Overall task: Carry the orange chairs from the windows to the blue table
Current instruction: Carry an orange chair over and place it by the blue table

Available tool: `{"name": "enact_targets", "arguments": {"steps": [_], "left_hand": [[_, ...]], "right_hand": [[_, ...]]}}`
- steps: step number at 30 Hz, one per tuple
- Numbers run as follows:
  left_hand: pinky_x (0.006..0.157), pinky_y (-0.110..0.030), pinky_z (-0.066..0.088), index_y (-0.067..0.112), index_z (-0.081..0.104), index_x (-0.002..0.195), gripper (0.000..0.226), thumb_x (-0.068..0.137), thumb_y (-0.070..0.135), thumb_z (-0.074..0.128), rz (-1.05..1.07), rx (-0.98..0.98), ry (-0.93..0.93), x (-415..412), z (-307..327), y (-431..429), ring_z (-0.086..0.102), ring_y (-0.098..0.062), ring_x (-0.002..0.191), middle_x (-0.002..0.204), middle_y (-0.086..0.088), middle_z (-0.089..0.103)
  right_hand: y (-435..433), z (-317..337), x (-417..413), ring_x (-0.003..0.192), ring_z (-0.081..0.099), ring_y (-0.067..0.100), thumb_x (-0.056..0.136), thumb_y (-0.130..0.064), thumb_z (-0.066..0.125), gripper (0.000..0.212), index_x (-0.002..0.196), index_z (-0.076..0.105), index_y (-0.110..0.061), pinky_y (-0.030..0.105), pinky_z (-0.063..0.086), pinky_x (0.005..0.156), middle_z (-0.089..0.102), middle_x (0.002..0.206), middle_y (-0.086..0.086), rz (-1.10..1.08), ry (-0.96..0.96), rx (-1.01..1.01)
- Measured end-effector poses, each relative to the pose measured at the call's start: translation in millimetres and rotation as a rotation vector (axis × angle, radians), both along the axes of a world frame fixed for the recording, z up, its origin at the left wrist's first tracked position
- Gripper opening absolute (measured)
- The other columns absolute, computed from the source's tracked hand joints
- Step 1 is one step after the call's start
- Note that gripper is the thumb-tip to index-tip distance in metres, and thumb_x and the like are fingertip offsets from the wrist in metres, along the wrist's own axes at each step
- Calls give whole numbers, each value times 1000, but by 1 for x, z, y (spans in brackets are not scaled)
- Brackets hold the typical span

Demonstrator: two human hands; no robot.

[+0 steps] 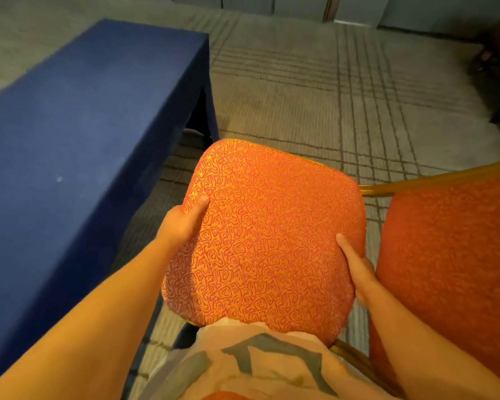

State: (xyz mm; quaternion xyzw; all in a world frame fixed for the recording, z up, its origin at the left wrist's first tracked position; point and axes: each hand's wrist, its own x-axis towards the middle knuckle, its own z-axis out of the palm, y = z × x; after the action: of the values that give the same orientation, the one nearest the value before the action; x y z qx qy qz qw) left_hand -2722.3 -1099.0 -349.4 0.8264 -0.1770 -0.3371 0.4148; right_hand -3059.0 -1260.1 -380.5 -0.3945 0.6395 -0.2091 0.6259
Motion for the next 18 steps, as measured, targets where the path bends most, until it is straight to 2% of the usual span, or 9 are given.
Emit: {"name": "enact_targets", "arguments": {"steps": [3, 8, 12, 15, 16, 18], "left_hand": [[56, -23, 40, 30, 67, 71, 63, 61, 90, 50, 19, 22, 7, 36, -8, -47, 63, -6, 70, 69, 14, 67], [68, -30, 46, 30, 69, 77, 56, 66, 84, 54, 4, 6, 28, 122, -21, -150, 65, -9, 79, 82, 12, 69], [69, -27, 44, 26, 66, 89, 56, 72, 78, 55, 34, -55, -45, 185, -13, -224, 59, -3, 74, 88, 8, 66], [70, -29, 46, 22, 67, 100, 70, 69, 83, 53, 42, -60, -80, 228, 1, -276, 61, -10, 78, 95, 1, 65], [74, -31, 46, 20, 67, 107, 78, 66, 86, 53, 45, -63, -69, 242, 6, -294, 61, -13, 81, 99, 0, 64], [71, -30, 45, 19, 66, 111, 85, 63, 88, 53, 52, -52, -38, 264, 10, -328, 61, -13, 80, 99, 1, 64]], "right_hand": [[-56, -11, 41, 103, 68, 30, 76, -53, 74, 66, 127, 63, -14, 50, 51, 97, 71, 114, 13, 22, -12, 16], [-162, -27, 129, 102, 68, 28, 76, -51, 75, 62, 125, 65, -15, 48, 52, 97, 71, 113, 11, 30, -21, -2], [-241, -16, 195, 106, 67, 25, 77, -51, 76, 65, 130, 62, -16, 46, 51, 99, 70, 117, 7, 22, -48, -74], [-292, 0, 238, 103, 68, 21, 76, -53, 76, 63, 127, 64, -18, 41, 53, 97, 71, 116, 4, 22, -59, -133], [-309, 3, 250, 101, 69, 21, 76, -53, 76, 62, 126, 65, -18, 41, 53, 96, 72, 115, 4, 10, -66, -126], [-341, 6, 270, 101, 69, 23, 76, -52, 76, 60, 124, 66, -17, 43, 54, 95, 72, 113, 5, -3, -59, -101]]}}
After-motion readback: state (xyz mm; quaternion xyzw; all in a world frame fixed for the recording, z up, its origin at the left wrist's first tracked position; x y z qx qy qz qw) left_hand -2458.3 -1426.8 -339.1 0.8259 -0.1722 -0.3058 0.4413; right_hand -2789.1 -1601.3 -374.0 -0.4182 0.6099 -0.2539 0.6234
